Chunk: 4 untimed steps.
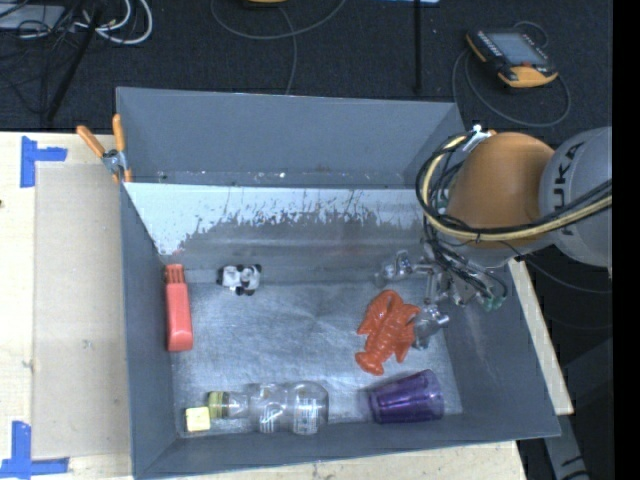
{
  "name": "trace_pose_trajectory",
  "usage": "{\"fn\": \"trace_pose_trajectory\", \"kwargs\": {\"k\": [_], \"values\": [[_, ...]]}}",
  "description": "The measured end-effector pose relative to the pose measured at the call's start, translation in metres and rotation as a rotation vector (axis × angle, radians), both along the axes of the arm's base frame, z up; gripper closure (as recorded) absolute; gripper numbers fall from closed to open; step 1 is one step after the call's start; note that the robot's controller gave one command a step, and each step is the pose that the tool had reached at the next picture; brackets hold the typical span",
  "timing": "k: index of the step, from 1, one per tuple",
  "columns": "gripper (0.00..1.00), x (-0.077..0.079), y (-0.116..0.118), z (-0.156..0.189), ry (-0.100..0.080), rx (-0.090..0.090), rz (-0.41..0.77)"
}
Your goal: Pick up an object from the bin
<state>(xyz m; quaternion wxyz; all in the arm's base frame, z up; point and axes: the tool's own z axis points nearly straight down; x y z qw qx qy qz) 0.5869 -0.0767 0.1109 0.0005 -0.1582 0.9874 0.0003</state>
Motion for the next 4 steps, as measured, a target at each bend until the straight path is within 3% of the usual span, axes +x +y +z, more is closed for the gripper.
{"fn": "trace_pose_trajectory", "kwargs": {"k": [1, 2, 3, 4], "values": [[0.00, -0.008, 0.023, -0.039, 0.002, 0.000, 0.202], [1.00, 0.012, 0.023, -0.036, -0.008, -0.003, 0.932], [1.00, 0.011, 0.023, -0.036, -0.008, -0.001, 0.928], [1.00, -0.003, 0.016, 0.090, 0.000, 0.002, 0.965]]}}
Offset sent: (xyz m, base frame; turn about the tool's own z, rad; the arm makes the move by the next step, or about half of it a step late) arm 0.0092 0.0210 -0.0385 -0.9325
